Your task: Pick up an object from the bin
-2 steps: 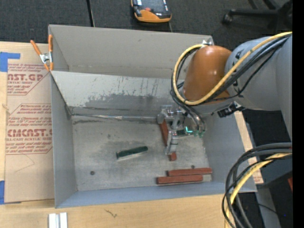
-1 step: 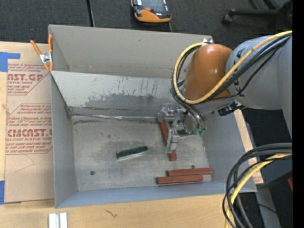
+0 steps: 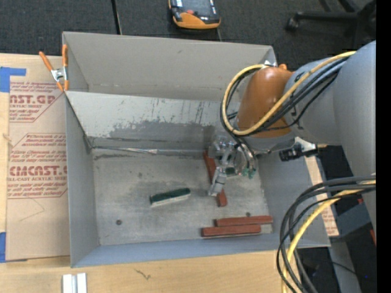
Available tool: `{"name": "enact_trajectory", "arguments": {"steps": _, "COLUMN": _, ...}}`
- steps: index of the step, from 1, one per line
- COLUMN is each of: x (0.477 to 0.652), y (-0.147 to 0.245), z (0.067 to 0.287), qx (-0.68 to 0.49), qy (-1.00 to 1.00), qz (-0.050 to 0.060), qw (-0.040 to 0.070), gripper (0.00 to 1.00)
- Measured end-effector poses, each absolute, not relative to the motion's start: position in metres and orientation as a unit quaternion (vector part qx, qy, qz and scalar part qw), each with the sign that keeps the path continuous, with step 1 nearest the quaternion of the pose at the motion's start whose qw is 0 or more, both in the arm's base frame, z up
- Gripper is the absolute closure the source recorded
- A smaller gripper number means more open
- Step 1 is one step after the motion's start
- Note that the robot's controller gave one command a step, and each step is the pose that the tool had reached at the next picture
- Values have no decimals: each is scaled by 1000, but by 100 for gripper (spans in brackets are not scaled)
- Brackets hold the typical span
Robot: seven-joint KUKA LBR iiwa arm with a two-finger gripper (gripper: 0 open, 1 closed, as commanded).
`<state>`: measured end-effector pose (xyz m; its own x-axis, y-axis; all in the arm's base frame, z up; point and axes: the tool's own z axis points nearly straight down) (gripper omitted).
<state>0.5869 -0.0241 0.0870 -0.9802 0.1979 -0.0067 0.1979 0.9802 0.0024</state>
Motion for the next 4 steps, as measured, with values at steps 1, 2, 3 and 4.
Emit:
{"name": "enact_trajectory", "arguments": {"steps": 1, "x": 581, "y": -50, "z": 108, "qx": 47, "qy": 999, "qz": 0, "qw": 0, "gripper": 0}}
{"name": "enact_trajectory", "arguments": {"steps": 2, "x": 579, "y": -44, "z": 113, "qx": 142, "qy": 990, "qz": 0, "qw": 2, "gripper": 0}}
{"name": "enact_trajectory", "arguments": {"steps": 3, "x": 584, "y": -46, "z": 71, "qx": 215, "qy": 977, "qz": 0, "qw": 2, "gripper": 0}}
{"name": "enact_trajectory", "arguments": {"steps": 4, "x": 591, "y": -39, "z": 72, "qx": 196, "qy": 981, "qz": 0, "qw": 3, "gripper": 100}}
